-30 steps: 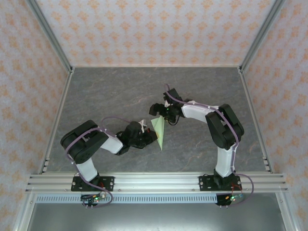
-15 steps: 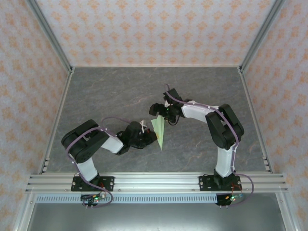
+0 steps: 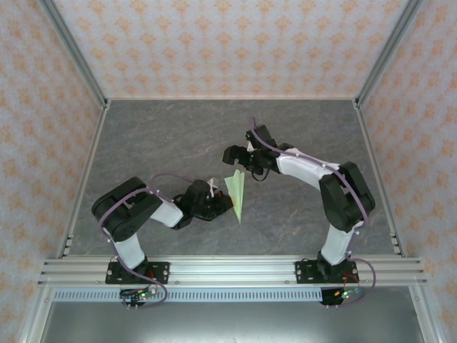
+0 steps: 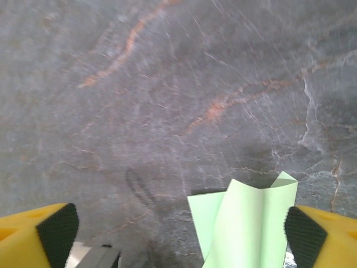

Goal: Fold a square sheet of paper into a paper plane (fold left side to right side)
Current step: Fold the wing for the fifth time at the center of the table.

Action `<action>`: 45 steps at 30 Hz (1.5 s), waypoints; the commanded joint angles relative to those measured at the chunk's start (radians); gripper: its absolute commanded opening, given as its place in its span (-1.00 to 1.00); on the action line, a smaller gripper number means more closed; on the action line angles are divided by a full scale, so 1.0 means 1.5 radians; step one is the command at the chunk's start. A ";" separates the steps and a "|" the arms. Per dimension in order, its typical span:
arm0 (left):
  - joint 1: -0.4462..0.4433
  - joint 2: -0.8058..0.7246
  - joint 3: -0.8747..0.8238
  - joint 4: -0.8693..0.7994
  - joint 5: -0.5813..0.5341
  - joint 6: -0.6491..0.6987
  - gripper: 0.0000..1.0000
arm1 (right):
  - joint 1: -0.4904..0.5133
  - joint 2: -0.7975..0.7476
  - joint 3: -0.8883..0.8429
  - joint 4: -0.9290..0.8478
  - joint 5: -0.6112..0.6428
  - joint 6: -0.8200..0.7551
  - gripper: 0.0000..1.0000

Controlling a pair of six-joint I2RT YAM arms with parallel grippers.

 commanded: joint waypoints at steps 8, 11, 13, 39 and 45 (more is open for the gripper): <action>0.001 0.032 0.018 -0.067 -0.031 0.014 -1.00 | 0.024 -0.094 -0.144 0.081 -0.084 0.027 -0.24; 0.001 0.033 0.019 -0.074 -0.034 0.017 -1.00 | 0.041 -0.088 -0.154 0.090 -0.083 0.034 -0.42; 0.001 0.033 0.019 -0.076 -0.034 0.017 -1.00 | 0.052 -0.074 -0.153 0.090 -0.075 0.039 -0.45; 0.001 0.043 0.030 -0.094 -0.030 0.018 -1.00 | 0.059 0.021 -0.102 -0.023 0.001 -0.008 -0.54; 0.001 0.053 0.033 -0.091 -0.027 0.017 -1.00 | 0.059 0.027 -0.102 -0.032 0.008 -0.011 -0.54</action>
